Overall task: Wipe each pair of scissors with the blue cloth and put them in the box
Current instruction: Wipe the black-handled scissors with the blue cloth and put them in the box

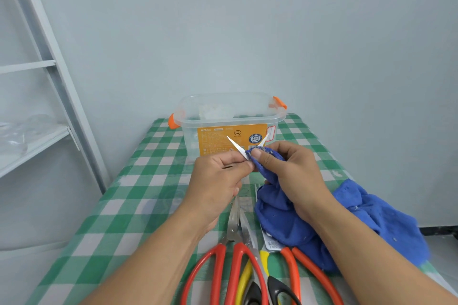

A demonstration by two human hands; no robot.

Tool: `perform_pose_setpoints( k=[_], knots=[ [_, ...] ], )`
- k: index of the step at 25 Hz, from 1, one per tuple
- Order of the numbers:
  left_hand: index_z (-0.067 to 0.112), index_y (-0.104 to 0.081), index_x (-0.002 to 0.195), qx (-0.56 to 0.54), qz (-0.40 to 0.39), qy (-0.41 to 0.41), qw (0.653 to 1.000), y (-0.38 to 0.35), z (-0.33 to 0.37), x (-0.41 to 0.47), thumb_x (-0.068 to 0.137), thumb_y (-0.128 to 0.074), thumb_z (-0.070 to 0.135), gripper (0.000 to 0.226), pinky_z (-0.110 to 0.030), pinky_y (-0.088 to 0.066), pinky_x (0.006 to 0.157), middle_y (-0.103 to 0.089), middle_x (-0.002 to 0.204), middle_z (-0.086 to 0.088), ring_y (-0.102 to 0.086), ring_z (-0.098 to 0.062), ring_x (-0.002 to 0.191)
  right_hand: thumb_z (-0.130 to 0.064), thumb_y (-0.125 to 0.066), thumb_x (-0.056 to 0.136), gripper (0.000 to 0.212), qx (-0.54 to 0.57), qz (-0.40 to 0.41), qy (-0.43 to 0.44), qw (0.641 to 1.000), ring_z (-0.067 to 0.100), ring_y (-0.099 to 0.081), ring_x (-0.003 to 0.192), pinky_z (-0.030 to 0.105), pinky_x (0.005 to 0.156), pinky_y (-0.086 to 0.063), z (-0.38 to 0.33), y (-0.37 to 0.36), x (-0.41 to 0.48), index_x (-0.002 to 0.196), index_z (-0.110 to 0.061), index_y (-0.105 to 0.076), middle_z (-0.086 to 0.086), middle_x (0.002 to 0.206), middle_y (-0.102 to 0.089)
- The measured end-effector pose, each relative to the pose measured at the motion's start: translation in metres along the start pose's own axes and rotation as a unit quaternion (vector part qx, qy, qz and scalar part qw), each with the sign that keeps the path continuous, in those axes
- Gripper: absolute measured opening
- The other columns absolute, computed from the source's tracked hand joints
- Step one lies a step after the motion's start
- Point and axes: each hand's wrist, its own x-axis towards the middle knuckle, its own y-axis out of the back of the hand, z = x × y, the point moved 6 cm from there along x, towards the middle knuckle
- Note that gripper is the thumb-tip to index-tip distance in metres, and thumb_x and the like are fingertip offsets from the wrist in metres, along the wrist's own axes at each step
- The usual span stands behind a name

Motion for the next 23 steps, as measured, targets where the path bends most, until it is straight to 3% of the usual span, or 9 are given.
perform_pose_setpoints(
  k=[4, 7, 10, 13, 17, 20, 23],
  knots=[
    [0.008, -0.079, 0.077, 0.025, -0.011, -0.011, 1.000, -0.002, 0.003, -0.003, 0.089, -0.069, 0.005, 0.016, -0.016, -0.021, 0.039, -0.030, 0.048, 0.002, -0.022, -0.012, 0.045, -0.021, -0.072, 0.092, 0.032, 0.007, 0.041, 0.007, 0.999, 0.007, -0.050, 0.052, 0.024, 0.056, -0.044, -0.003, 0.001, -0.002, 0.060, -0.019, -0.066, -0.005, 0.054, -0.056],
    [0.006, -0.080, 0.081, 0.036, -0.020, -0.016, 0.999, -0.004, 0.004, -0.004, 0.089, -0.070, 0.005, 0.013, -0.015, -0.023, 0.039, -0.032, 0.046, 0.001, -0.023, -0.010, 0.042, -0.024, -0.069, 0.094, 0.032, 0.005, 0.083, 0.017, 0.996, 0.015, -0.049, 0.056, 0.031, 0.059, -0.043, -0.004, 0.005, -0.001, 0.065, -0.014, -0.063, 0.001, 0.057, -0.055],
    [0.005, -0.080, 0.081, 0.036, -0.025, -0.017, 0.999, -0.005, 0.004, -0.004, 0.088, -0.070, 0.004, 0.012, -0.015, -0.022, 0.039, -0.036, 0.048, -0.003, -0.022, -0.010, 0.041, -0.025, -0.063, 0.099, 0.036, 0.020, 0.100, 0.015, 0.995, 0.017, -0.042, 0.049, 0.028, 0.048, -0.041, -0.004, 0.008, 0.002, 0.070, -0.006, -0.055, 0.005, 0.055, -0.048],
    [0.001, -0.078, 0.082, 0.030, -0.030, -0.007, 0.999, -0.007, 0.002, -0.005, 0.089, -0.069, 0.003, 0.012, -0.014, -0.022, 0.039, -0.037, 0.041, 0.006, -0.022, -0.010, 0.042, -0.028, -0.056, 0.103, 0.042, 0.029, 0.109, 0.021, 0.993, 0.020, -0.043, 0.048, 0.027, 0.041, -0.039, -0.005, 0.009, 0.002, 0.083, 0.009, -0.048, 0.016, 0.059, -0.047],
    [0.002, -0.078, 0.083, 0.011, -0.016, 0.010, 1.000, -0.001, -0.001, -0.001, 0.087, -0.071, 0.006, 0.010, -0.015, -0.020, 0.038, -0.039, 0.048, -0.001, -0.021, -0.013, 0.045, -0.031, -0.055, 0.103, 0.032, 0.069, 0.147, 0.021, 0.986, 0.019, -0.052, 0.054, 0.032, 0.051, -0.049, -0.001, 0.018, 0.002, 0.080, -0.009, -0.055, 0.006, 0.064, -0.060],
    [0.002, -0.078, 0.085, -0.009, -0.004, 0.016, 1.000, 0.002, -0.002, 0.001, 0.088, -0.071, 0.006, 0.009, -0.015, -0.021, 0.037, -0.061, 0.069, -0.015, -0.022, -0.013, 0.047, -0.027, -0.061, 0.100, 0.025, 0.071, 0.148, 0.047, 0.985, 0.012, -0.054, 0.061, 0.034, 0.061, -0.052, -0.006, 0.023, 0.003, 0.079, -0.014, -0.061, -0.007, 0.065, -0.061],
    [0.001, -0.076, 0.088, -0.016, 0.003, 0.017, 1.000, 0.005, -0.002, 0.002, 0.089, -0.069, 0.006, 0.009, -0.013, -0.023, 0.037, -0.069, 0.064, 0.001, -0.025, -0.012, 0.047, -0.014, -0.065, 0.096, 0.011, 0.114, 0.101, 0.059, 0.987, 0.009, -0.061, 0.062, 0.027, 0.058, -0.056, -0.010, 0.014, 0.001, 0.091, -0.004, -0.063, -0.003, 0.071, -0.067]
  ],
)
